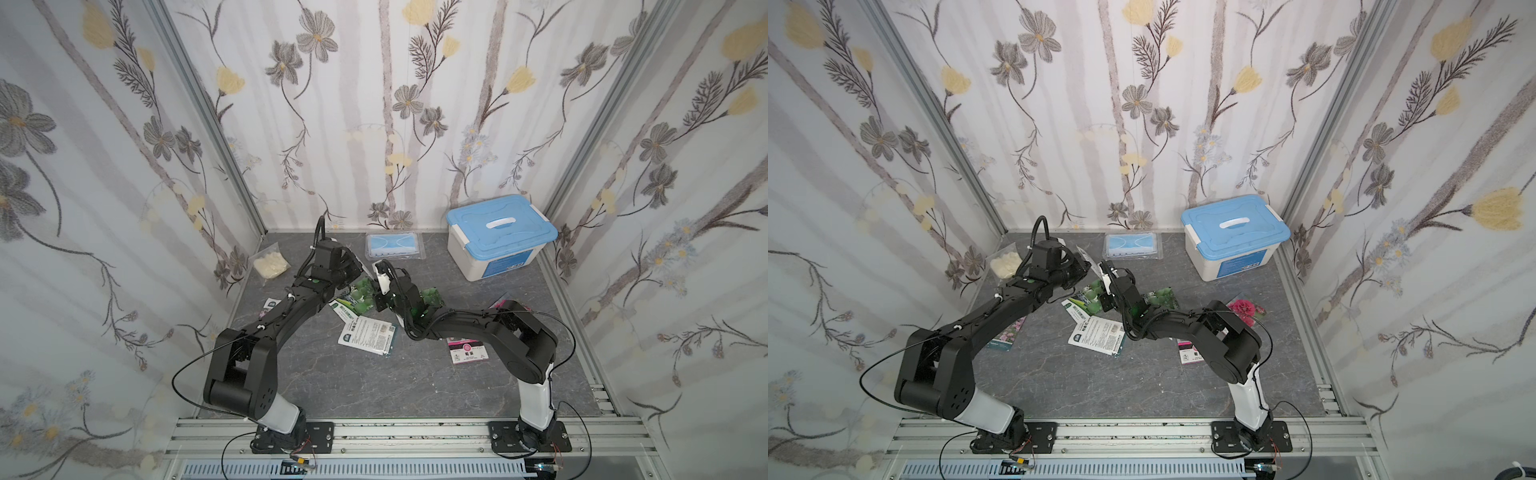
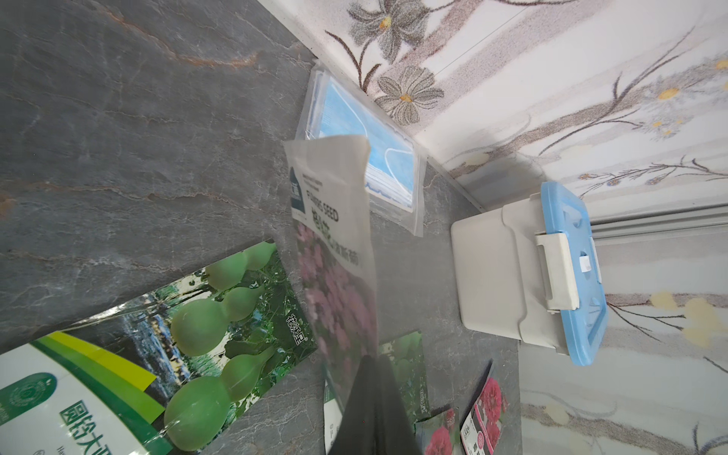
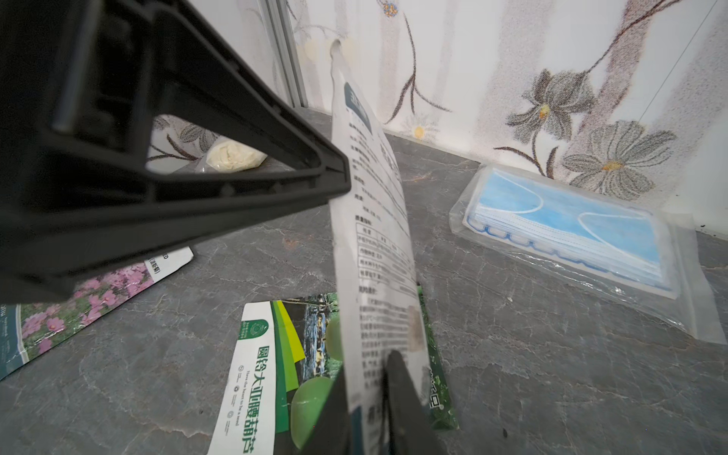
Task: Arrange the seed packets in a row
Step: Adjust the seed packet.
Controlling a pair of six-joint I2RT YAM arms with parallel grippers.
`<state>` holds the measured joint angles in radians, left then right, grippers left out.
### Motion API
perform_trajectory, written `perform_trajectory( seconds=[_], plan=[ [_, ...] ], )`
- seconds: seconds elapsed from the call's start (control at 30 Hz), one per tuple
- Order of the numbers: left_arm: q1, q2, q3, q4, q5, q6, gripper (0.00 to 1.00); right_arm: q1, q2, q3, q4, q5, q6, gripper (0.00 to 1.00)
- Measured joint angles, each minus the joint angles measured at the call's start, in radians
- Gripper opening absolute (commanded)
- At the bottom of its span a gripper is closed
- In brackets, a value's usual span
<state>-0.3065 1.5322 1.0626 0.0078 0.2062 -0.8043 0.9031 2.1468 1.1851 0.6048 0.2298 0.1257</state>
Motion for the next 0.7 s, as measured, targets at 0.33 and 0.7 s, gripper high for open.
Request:
perform_trajectory(
  seconds=[0.33, 0.7],
  plan=[
    [-0.003, -0.013, 0.039, -0.042, 0.024, -0.008, 0.03, -0.013, -0.040, -0.040, 0.039, -0.005, 0.016, 0.00],
    [0.000, -0.116, 0.061, -0.063, 0.046, -0.037, 0.90, -0.040, -0.263, -0.268, 0.071, -0.058, 0.148, 0.00]
  ],
)
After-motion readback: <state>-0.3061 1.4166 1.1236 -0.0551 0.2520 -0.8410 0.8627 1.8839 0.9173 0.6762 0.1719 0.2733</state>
